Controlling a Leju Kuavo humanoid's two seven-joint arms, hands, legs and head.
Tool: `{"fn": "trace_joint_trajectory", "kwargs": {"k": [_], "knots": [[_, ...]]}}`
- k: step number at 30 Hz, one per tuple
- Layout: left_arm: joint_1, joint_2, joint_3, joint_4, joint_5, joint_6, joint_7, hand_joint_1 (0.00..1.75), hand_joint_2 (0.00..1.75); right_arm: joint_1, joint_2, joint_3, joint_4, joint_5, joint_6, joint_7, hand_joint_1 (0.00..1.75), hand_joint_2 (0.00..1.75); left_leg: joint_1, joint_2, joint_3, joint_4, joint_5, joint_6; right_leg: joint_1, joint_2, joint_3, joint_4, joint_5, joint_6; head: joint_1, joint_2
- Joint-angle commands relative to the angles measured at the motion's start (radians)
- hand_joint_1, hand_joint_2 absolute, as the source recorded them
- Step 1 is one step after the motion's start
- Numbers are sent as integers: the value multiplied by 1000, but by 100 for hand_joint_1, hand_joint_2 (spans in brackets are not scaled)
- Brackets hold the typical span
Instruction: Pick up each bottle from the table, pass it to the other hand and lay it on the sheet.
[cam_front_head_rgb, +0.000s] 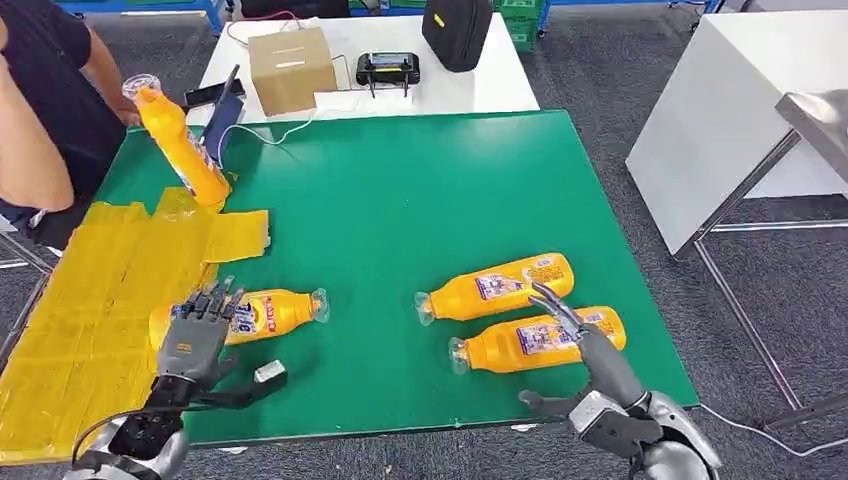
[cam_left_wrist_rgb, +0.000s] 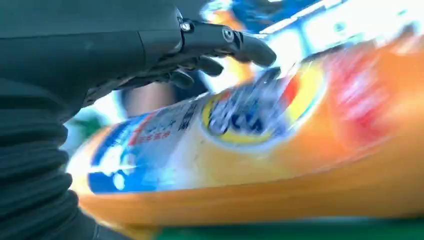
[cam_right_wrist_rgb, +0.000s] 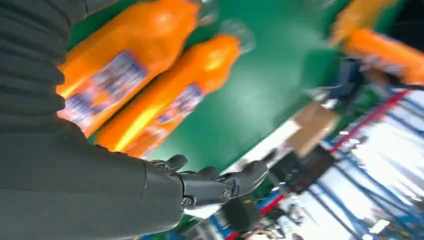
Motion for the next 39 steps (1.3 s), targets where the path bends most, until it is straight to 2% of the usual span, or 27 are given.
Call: {"fn": "trace_joint_trajectory", "kwargs": {"k": [1, 4, 9, 15, 18, 24, 26, 28, 39], "knots": [[83, -172, 301, -243, 582, -178, -437, 0, 175, -114, -101, -101, 208, 68, 10, 46, 0, 175, 1, -2, -4, 1, 0, 1, 1, 5, -3, -1, 1, 1, 0, 0], [84, -172, 307, -248, 586, -181, -440, 0, 175, -128, -102, -101, 228, 69, 10, 45, 0, 175, 0, 0, -5, 1, -1, 2, 0, 8, -3, -2, 2, 2, 0, 0], [80, -176, 309, -236, 617, -193, -464, 0, 175, -123, -100, -92, 219, 80, 8, 56, 0, 175, -3, -2, -4, 0, 0, 2, -2, 5, -3, -2, 2, 3, 0, 0], [108, -177, 346, -335, 1015, -524, -563, 0, 175, -241, -166, -64, 390, 114, 19, 81, 0, 175, -3, 0, -7, 0, -1, 3, -2, 7, -5, -1, 3, 3, 0, 0], [143, -192, 370, -381, 1090, -596, -586, 0, 175, -242, -182, -73, 417, 131, 23, 75, 0, 175, -3, 0, -7, 0, -1, 3, -2, 7, -5, -2, 3, 3, 0, 0], [116, -197, 335, -378, 1074, -586, -589, 0, 175, -312, -216, 13, 496, 161, 76, 85, 0, 175, -4, -1, -7, 0, 0, 3, -3, 5, -5, -2, 2, 3, 0, 0], [104, -195, 319, -366, 1057, -568, -589, 0, 175, -340, -216, 60, 525, 193, 66, 93, 0, 175, -3, -2, -5, 0, -1, 2, -3, 9, -3, -2, 2, 2, 0, 0], [98, -197, 315, -358, 1058, -564, -588, 0, 175, -359, -209, 95, 550, 208, 60, 95, 0, 175, -4, 0, -7, 0, 0, 3, -3, 5, -6, -2, 3, 3, 0, 0], [94, -208, 300, -331, 1060, -554, -593, 0, 175, -312, -214, 155, 542, 215, 48, 95, 0, 175, -3, -3, -6, 0, -1, 3, -2, 6, -3, -2, 1, 2, 0, 0]]}}
